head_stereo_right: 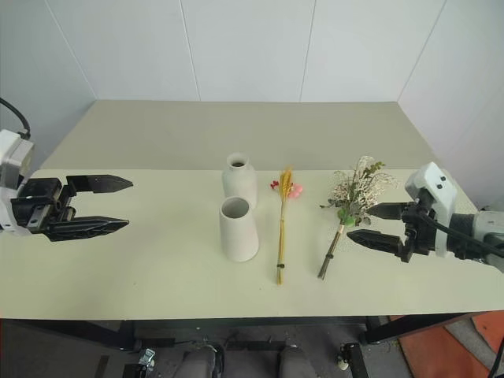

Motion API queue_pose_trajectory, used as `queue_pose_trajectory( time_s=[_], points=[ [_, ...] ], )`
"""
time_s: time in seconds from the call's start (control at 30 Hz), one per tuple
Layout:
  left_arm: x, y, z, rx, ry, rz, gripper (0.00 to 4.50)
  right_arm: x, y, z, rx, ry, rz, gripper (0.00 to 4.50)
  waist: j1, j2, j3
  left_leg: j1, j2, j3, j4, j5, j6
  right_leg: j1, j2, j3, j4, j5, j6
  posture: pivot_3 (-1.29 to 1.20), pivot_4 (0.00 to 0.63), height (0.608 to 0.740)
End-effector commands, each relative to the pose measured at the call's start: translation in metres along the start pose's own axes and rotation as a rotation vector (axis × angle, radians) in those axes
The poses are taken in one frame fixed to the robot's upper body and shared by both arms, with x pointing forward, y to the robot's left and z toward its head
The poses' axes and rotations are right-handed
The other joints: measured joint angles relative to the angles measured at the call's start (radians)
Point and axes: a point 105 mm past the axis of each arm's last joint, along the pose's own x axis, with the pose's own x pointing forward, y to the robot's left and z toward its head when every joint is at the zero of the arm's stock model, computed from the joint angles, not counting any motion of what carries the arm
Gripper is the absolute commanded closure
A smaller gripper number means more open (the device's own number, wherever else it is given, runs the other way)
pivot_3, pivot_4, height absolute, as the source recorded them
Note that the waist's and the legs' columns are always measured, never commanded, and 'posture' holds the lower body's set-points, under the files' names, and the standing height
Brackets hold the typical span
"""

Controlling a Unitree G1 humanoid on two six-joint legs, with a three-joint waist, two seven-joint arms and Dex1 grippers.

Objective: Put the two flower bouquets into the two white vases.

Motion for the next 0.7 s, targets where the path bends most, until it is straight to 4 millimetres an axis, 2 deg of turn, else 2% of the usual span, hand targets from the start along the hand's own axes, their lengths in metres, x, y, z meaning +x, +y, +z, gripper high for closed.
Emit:
queue_pose_trajectory(
  time_s=[0.03, 0.3, 0.37, 0.47, 0.6, 0.7],
  points=[
    [0.000, -0.001, 0.009, 0.057, -0.006, -0.002, 0.00, -0.003, 0.000, 0.009, -0.031, -0.009, -0.009, 0.05, 0.000, 0.000, 0.000, 0.000, 0.000, 0.000, 0.000, 0.000, 0.000, 0.000, 0.000, 0.000, 0.000, 0.000, 0.000, 0.00, 0.150, 0.740],
    [-0.001, 0.001, 0.009, 0.065, 0.004, 0.001, 0.00, -0.004, -0.002, 0.007, -0.034, 0.002, -0.020, 0.05, 0.000, 0.000, 0.000, 0.000, 0.000, 0.000, 0.000, 0.000, 0.000, 0.000, 0.000, 0.000, 0.000, 0.000, 0.000, 0.00, 0.150, 0.740],
    [0.004, 0.003, 0.009, 0.074, 0.001, -0.006, 0.00, 0.002, -0.006, 0.003, 0.096, 0.060, -0.043, 0.05, -0.001, 0.000, 0.000, 0.000, 0.000, 0.000, 0.000, 0.000, 0.000, 0.000, 0.000, 0.000, 0.000, 0.000, 0.000, 0.00, 0.150, 0.740],
    [0.009, 0.003, 0.012, 0.105, -0.006, -0.043, 0.00, 0.021, -0.015, -0.011, 0.334, 0.189, -0.104, 0.05, -0.010, 0.000, 0.000, 0.000, 0.000, 0.001, 0.001, 0.000, 0.000, 0.000, 0.000, 0.001, 0.000, 0.002, -0.002, 0.00, 0.150, 0.740],
    [0.013, 0.006, 0.020, 0.161, -0.015, -0.053, 0.00, 0.047, -0.016, -0.034, 0.483, 0.340, -0.154, 0.05, -0.011, -0.002, -0.001, 0.000, 0.002, 0.001, 0.001, 0.000, 0.000, 0.000, 0.002, 0.001, 0.000, 0.003, -0.005, 0.00, 0.150, 0.740],
    [0.015, 0.006, 0.023, 0.177, -0.017, -0.070, 0.00, 0.062, -0.023, -0.043, 0.565, 0.398, -0.208, 0.05, -0.010, -0.002, -0.001, -0.004, 0.001, 0.000, 0.001, 0.000, 0.000, -0.004, 0.002, 0.001, 0.000, 0.005, -0.008, 0.00, 0.150, 0.740]
  ],
)
